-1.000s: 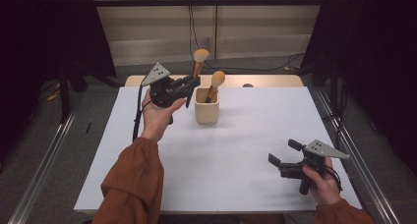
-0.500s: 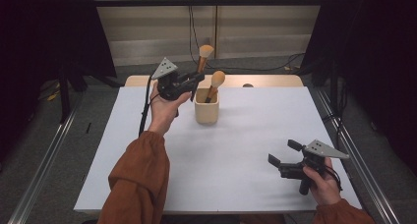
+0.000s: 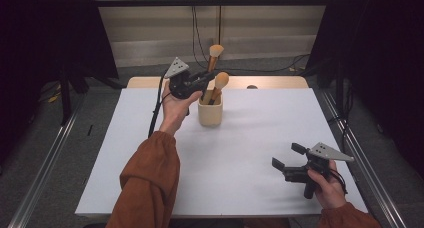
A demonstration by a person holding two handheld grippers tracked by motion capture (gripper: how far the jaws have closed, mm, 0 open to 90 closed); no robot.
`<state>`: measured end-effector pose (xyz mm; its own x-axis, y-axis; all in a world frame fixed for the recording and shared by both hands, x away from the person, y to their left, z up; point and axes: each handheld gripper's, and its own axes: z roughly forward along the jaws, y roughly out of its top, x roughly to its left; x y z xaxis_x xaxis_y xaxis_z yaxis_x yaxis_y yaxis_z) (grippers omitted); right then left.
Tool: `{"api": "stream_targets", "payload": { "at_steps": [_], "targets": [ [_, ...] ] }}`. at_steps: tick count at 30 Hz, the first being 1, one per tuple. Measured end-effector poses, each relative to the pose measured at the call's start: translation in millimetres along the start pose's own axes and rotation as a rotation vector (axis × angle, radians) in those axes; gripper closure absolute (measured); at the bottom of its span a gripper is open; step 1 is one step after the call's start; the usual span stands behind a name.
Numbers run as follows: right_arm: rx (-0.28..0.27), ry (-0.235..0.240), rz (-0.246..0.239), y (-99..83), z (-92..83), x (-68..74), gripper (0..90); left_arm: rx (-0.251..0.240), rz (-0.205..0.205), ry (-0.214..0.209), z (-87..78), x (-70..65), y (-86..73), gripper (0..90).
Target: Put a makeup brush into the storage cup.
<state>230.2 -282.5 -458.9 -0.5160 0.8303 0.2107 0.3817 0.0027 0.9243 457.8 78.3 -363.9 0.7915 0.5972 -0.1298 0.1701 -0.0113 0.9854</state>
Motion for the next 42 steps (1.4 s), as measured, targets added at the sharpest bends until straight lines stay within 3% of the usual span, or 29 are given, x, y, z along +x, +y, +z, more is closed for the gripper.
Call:
{"api": "stream_targets", "payload": {
  "at_steps": [8,15,28,42],
  "targets": [
    [-0.004,-0.003,0.007,-1.0,-0.5,-0.4,0.0,-0.008,-0.027,0.006,7.1,8.5,-9.2,74.3],
    [0.001,-0.001,0.007,-1.8,0.5,-0.6,0.0,-0.005,-0.009,0.015,9.5,8.5,-16.0,74.3],
    [0.008,0.005,0.002,-3.1,0.9,-1.0,0.0,0.036,-0.008,0.012,12.6,11.9,-35.8,74.3],
    [0.012,0.004,0.000,-3.0,1.1,-1.2,0.0,0.082,0.008,0.014,3.5,8.3,-50.8,74.2]
  ]
}}
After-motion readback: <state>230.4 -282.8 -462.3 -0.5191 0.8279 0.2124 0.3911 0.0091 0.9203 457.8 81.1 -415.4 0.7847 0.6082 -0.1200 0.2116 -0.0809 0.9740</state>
